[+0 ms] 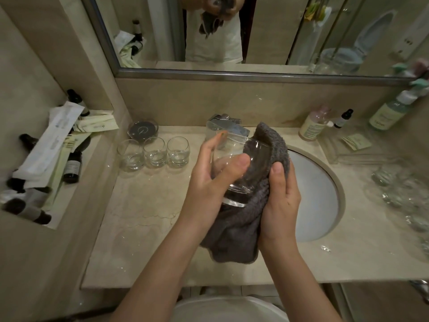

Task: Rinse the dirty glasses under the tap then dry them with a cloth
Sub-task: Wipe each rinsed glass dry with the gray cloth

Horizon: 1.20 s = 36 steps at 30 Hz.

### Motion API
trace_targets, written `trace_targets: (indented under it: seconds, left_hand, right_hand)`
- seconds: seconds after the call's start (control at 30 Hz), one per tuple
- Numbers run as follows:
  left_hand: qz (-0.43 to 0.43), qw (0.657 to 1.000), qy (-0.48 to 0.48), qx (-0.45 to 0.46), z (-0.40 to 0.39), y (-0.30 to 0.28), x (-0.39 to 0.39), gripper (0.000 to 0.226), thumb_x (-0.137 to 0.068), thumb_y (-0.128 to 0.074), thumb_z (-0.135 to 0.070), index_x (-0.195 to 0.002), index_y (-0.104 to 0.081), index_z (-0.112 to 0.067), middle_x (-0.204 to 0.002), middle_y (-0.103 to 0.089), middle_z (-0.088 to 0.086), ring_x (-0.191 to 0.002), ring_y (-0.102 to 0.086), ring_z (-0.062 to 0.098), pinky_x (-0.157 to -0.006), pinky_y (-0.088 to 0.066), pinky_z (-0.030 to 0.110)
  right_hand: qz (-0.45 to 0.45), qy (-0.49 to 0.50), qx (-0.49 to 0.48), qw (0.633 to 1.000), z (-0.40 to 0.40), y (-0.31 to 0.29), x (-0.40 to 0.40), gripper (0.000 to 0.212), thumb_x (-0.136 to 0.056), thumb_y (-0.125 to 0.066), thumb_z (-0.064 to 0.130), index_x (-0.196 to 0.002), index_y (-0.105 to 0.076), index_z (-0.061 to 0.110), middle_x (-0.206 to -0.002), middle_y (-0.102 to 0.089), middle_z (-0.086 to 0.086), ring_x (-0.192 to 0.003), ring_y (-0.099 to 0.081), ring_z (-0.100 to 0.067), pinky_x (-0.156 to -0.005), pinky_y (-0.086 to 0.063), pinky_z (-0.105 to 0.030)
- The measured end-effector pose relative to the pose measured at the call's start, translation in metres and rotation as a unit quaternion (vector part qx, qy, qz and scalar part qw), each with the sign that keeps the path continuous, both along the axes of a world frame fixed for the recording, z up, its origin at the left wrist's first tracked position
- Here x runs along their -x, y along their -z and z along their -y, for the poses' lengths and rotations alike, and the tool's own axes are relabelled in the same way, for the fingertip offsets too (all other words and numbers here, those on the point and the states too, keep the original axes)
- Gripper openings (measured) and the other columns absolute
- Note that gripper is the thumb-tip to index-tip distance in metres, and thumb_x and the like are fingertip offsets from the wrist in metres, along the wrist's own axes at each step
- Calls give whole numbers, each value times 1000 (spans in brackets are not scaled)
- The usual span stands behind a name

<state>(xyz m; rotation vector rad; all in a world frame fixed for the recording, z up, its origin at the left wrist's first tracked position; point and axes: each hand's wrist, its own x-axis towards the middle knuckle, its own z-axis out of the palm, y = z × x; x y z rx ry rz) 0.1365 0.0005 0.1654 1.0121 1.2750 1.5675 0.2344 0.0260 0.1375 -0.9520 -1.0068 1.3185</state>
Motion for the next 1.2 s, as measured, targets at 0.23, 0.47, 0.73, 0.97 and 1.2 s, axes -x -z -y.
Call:
trace_targets:
  seconds: [0.23, 0.47, 0.73, 0.97, 1.2]
  left_hand:
    - [-145, 986, 45, 65, 0, 22, 9, 102, -48, -81, -55, -127, -17, -63, -125, -43, -10, -105, -59, 8, -91, -48, 21]
    - [-10, 1000, 18, 4, 3, 30, 27, 80, -50, -83, -31, -117, -41, -40, -120, -61, 0, -86, -69, 11, -67, -57, 29]
    - [-111, 986, 128, 0, 4, 2, 63, 78, -56, -76, -35, -131, -52, -38, -116, -70, -5, -80, -72, 26, -66, -60, 33]
    - [-174, 967, 181, 35, -6, -8, 73, 49, -59, -73, -40, -106, -63, -32, -92, -70, -7, -73, -69, 19, -60, -56, 30]
    - [-173, 945, 263, 93, -14, -7, 80, 48, -63, -81, -18, -108, -64, -27, -97, -73, -10, -74, -71, 11, -62, -54, 21]
  right_hand:
    - [32, -31, -17, 999, -8, 2, -12, 35, -91, -54, 38, -126, -53, 36, -109, -69, 24, -107, -64, -1, -84, -52, -19]
    - [120, -114, -111, 980, -19, -8, -32, 31, -91, -58, 29, -122, -56, 36, -115, -66, 22, -111, -62, -1, -90, -49, -18]
    - [165, -255, -94, 948, -33, -36, -59, 23, -88, -60, 30, -104, -71, 40, -98, -72, 7, -89, -69, -9, -76, -52, -18]
    - [165, -361, -5, 918, -29, -35, -57, 30, -86, -56, 36, -111, -71, 31, -101, -71, -10, -89, -71, -29, -74, -56, -28]
    - [234, -376, -42, 896, -33, -33, -58, 30, -78, -70, 36, -107, -72, 36, -102, -73, -2, -91, -70, -16, -79, -54, -22]
